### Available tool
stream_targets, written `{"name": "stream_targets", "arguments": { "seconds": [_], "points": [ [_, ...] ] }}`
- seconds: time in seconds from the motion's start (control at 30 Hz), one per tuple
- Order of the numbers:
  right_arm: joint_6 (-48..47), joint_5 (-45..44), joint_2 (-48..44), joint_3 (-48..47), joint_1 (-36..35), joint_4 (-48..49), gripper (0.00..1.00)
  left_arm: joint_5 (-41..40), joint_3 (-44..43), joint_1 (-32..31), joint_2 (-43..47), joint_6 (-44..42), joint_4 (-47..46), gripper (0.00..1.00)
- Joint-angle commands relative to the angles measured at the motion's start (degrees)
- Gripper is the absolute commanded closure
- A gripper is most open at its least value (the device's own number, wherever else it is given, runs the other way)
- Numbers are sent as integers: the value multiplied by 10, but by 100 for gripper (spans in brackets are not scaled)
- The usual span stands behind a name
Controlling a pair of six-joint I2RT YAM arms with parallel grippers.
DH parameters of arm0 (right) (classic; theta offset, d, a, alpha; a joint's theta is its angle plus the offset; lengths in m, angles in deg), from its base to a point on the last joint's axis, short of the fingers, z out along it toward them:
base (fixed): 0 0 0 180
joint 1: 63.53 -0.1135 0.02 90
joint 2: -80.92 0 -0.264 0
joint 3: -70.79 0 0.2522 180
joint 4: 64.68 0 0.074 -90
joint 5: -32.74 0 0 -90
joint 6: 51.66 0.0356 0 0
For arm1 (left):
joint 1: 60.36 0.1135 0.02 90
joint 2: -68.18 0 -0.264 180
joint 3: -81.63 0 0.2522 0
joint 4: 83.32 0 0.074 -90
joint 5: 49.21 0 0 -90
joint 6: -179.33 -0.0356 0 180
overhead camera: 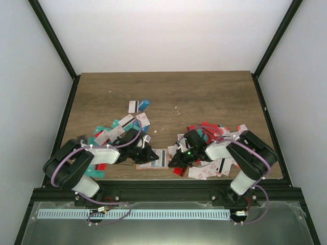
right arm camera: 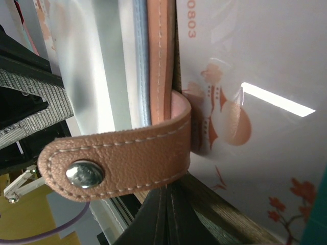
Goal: Put the credit cards into the card holder
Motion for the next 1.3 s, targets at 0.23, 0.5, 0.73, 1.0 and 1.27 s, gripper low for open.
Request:
{"name": "stream_targets", "arguments": {
  "seconds": [0.23,0.5,0.73,1.0,1.27],
  "points": [
    [-14,-15,-19,3,-10,-4,99,-18,-52,-17,-12,-74,183,88],
    [-21,-27,-31,-6,-10,-19,99,-37,-107,-18,-6,-117,282,72],
    [-33,-38,-40,-20,-10,-40,99,-48,-136,-18,9,-156,362,53],
    [-43,-11,-72,-25,-10,-26,98,-69,-160,-17,50,-174,402,58],
    [-35,33,-107,-31,-11,1,89,-87,-172,-17,33,-190,394,88]
  ]
}}
